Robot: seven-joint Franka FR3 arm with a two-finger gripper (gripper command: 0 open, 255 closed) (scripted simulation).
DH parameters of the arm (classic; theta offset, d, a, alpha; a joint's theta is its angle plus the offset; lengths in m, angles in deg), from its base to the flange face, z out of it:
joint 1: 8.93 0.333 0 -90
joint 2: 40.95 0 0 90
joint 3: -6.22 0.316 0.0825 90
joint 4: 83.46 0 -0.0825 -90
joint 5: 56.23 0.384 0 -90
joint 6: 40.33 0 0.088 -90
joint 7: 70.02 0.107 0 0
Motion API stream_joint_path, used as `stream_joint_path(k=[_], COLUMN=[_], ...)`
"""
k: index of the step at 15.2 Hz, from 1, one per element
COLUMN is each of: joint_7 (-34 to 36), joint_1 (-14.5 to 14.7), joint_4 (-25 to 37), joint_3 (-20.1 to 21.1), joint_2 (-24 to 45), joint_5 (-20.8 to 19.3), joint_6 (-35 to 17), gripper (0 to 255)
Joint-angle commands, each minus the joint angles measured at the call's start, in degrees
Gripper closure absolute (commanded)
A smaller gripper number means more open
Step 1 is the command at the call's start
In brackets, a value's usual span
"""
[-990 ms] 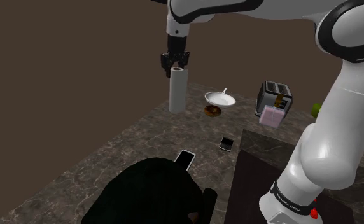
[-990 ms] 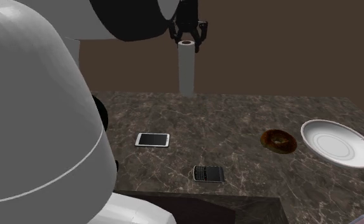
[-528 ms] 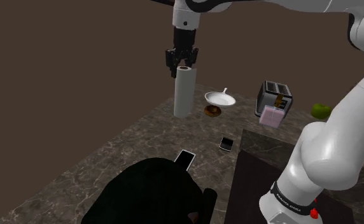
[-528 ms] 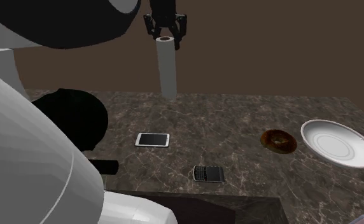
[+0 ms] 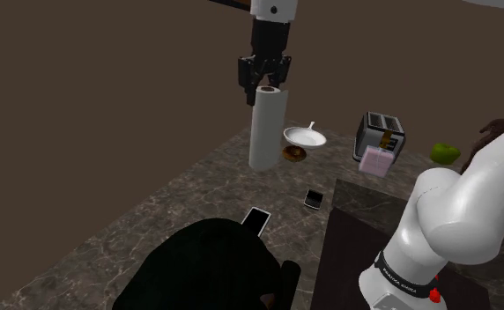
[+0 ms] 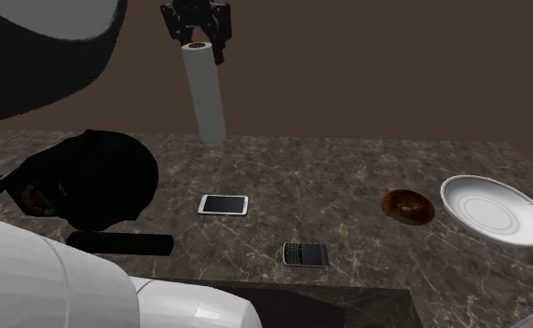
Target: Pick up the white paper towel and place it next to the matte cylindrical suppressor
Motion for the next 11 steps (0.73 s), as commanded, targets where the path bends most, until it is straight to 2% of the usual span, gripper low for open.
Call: stream_joint_path(k=[1, 11], joint_7=[1.8, 11.9], joint_1=[0.8, 4.6], joint_4=[-1.2, 0.3], joint_3=[1.2, 8.3], joint_2=[-2.4, -10.2], joint_5=[0.6, 5.0], joint_6=[1.3, 10.6], gripper=[255, 255])
